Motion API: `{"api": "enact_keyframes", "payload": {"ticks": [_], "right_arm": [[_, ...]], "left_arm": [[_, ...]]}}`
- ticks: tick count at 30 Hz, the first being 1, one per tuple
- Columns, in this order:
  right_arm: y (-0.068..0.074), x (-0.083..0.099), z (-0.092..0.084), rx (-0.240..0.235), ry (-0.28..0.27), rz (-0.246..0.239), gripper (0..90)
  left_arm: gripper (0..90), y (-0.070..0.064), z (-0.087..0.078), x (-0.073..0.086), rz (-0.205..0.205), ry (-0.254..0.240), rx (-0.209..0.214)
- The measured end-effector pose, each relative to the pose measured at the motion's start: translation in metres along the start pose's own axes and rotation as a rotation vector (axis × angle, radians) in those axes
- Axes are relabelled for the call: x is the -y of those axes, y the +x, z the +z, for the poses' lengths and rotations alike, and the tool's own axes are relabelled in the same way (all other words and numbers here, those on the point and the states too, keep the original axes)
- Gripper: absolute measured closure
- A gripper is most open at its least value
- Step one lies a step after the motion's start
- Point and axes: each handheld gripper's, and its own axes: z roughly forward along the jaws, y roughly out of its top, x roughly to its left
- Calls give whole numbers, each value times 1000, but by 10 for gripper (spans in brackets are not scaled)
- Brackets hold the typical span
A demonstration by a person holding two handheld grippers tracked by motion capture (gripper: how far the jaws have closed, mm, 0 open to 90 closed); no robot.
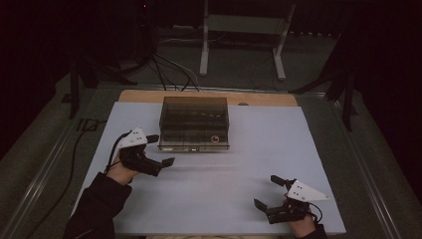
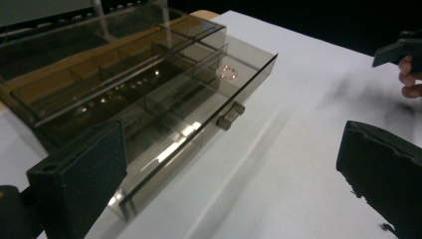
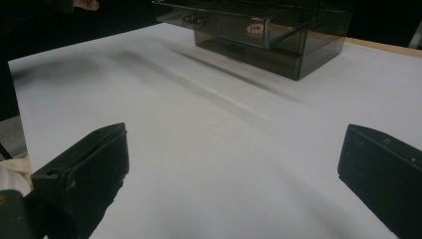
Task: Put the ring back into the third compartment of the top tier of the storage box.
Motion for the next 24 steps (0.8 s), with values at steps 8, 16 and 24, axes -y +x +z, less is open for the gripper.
{"api": "enact_keyframes", "payload": {"ticks": [8,16,24], "right_arm": [[0,0,1,2,5,-1,0],[0,0,0,0,1,-1,0],[1,0,0,-1,4,-3,0]], "left_arm": [[7,-1,-3,17,-1,17,-4],[7,-4,-7,36,-18,-3,-6],[7,-8,-8,49,-5,30,1]]}}
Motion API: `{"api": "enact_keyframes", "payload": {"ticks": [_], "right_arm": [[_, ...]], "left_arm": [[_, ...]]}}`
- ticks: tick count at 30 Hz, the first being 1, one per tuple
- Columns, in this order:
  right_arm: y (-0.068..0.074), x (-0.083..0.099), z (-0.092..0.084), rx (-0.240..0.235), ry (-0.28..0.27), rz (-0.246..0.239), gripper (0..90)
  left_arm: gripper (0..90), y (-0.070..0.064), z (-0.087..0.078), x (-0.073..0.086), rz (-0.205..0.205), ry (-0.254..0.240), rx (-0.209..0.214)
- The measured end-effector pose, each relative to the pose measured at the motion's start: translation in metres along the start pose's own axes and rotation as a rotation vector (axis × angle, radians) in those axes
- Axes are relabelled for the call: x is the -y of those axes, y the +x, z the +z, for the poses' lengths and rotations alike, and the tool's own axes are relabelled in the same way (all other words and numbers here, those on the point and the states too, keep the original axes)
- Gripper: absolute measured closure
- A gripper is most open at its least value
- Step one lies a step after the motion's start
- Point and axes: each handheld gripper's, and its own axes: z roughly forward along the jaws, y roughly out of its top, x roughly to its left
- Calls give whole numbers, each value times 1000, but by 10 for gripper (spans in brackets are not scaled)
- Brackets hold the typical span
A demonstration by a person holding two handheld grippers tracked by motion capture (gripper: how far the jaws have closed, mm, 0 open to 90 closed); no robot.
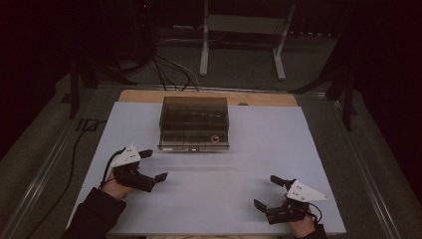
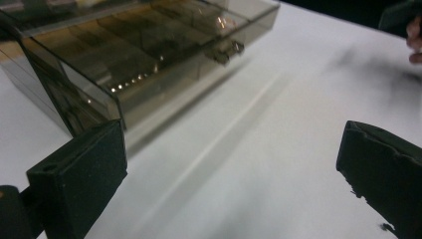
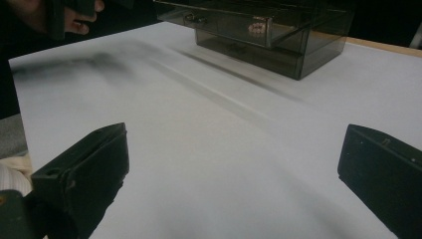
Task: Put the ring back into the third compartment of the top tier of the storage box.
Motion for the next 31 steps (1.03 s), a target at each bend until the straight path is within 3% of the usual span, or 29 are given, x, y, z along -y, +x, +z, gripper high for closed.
{"api": "enact_keyframes", "payload": {"ticks": [2,12,19,24,31], "right_arm": [[0,0,0,-1,3,3,0],[0,0,1,-1,6,-3,0],[1,0,1,-4,12,-2,0],[1,0,1,-3,12,-8,0],[1,0,1,-3,14,-9,0]], "left_arm": [[8,-1,-2,10,-8,6,10],[8,-6,-12,27,-34,15,0],[8,-9,-25,45,-57,26,-34],[8,-10,-29,51,-67,27,-51],[8,-10,-28,52,-68,27,-40]]}}
